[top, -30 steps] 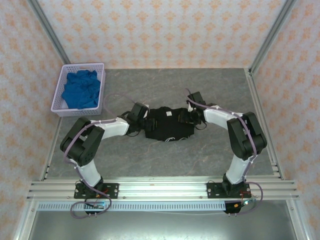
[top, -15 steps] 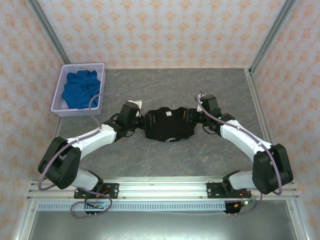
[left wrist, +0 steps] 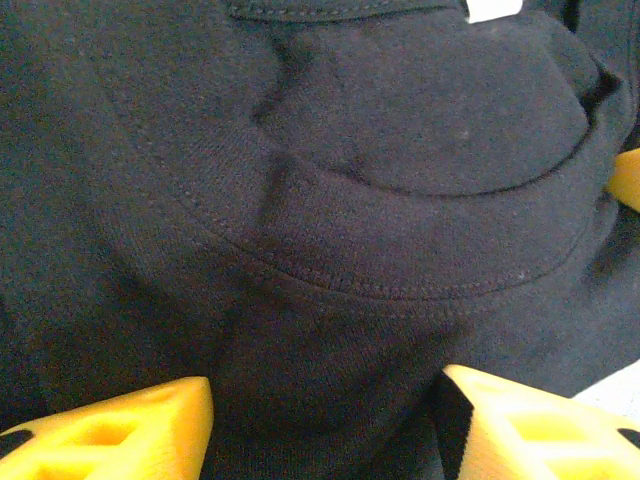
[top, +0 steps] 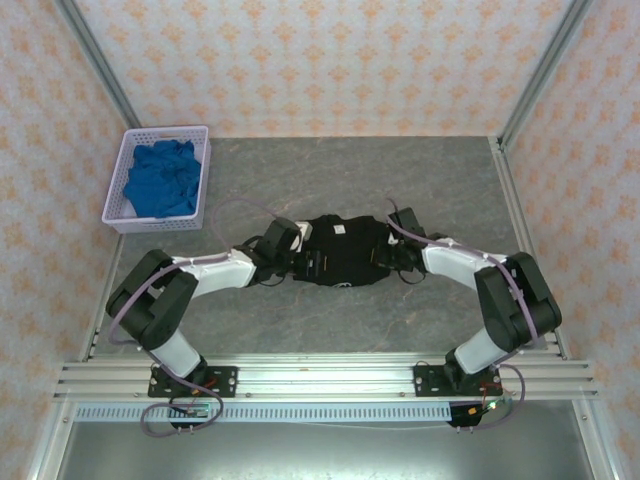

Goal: Fold the inside-out t-shirt

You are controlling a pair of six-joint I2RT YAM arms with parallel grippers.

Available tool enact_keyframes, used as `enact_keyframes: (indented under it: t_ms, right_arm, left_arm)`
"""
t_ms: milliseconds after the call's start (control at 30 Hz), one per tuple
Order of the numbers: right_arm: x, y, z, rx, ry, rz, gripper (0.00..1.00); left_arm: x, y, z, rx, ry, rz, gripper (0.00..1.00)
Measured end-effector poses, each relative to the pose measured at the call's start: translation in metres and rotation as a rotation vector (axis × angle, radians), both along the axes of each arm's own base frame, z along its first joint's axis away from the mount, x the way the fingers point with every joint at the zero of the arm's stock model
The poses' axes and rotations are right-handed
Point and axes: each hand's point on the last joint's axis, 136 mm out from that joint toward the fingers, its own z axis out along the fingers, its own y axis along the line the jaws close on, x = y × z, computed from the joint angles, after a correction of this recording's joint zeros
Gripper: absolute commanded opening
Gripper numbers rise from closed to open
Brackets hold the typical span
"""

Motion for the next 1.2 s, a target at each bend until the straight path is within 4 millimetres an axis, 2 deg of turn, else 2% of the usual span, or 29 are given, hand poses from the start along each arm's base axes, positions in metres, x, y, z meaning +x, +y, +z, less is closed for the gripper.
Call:
enact_keyframes:
  t_ms: [133,200,267,367,433,533,600,667,767,867,967,1067,1200]
  right_arm:
    - [0.003,-0.013,0.022,-0.044,-0.061,-0.009,0.39]
    - [0.010,-0.022,0.039,-0.042,-0.104,-0.032,0.49]
    - [0.021,-0.031,0.053,-0.027,-0.142,-0.067,0.55]
    - [0.038,-0.038,0.062,0.007,-0.158,-0.111,0.59]
    - [0.048,-0.038,0.059,0.022,-0.145,-0.125,0.63]
    - [0.058,-0.031,0.043,0.044,-0.096,-0.124,0.65]
    - [0.059,-0.025,0.027,0.066,-0.053,-0.121,0.63]
    - [0.058,-0.019,0.012,0.092,-0.009,-0.118,0.57]
    - [0.058,-0.007,0.002,0.151,0.017,-0.113,0.36]
    - [0.060,0.004,0.006,0.219,0.006,-0.109,0.18]
    - [0.065,0.010,0.012,0.262,-0.016,-0.107,0.10]
    - [0.064,0.014,0.023,0.296,-0.041,-0.093,0.07]
    - [0.063,0.018,0.044,0.331,-0.082,-0.071,0.07]
  left_arm:
    - [0.008,0.016,0.034,-0.009,-0.075,0.044,0.64]
    - [0.021,0.035,0.052,-0.030,-0.108,0.114,0.66]
    - [0.037,0.057,0.062,-0.042,-0.109,0.199,0.69]
    - [0.057,0.074,0.060,-0.041,-0.061,0.274,0.73]
    - [0.065,0.068,0.053,-0.053,-0.017,0.270,0.73]
    - [0.068,0.054,0.033,-0.081,0.071,0.247,0.73]
    - [0.067,0.045,0.017,-0.091,0.132,0.235,0.69]
    - [0.065,0.040,0.005,-0.096,0.178,0.226,0.62]
    - [0.061,0.034,-0.004,-0.112,0.223,0.217,0.46]
    - [0.058,0.027,-0.002,-0.144,0.243,0.204,0.29]
    - [0.060,0.023,0.002,-0.169,0.237,0.193,0.21]
    - [0.061,0.020,0.009,-0.188,0.221,0.182,0.12]
    - [0.064,0.015,0.034,-0.239,0.160,0.154,0.07]
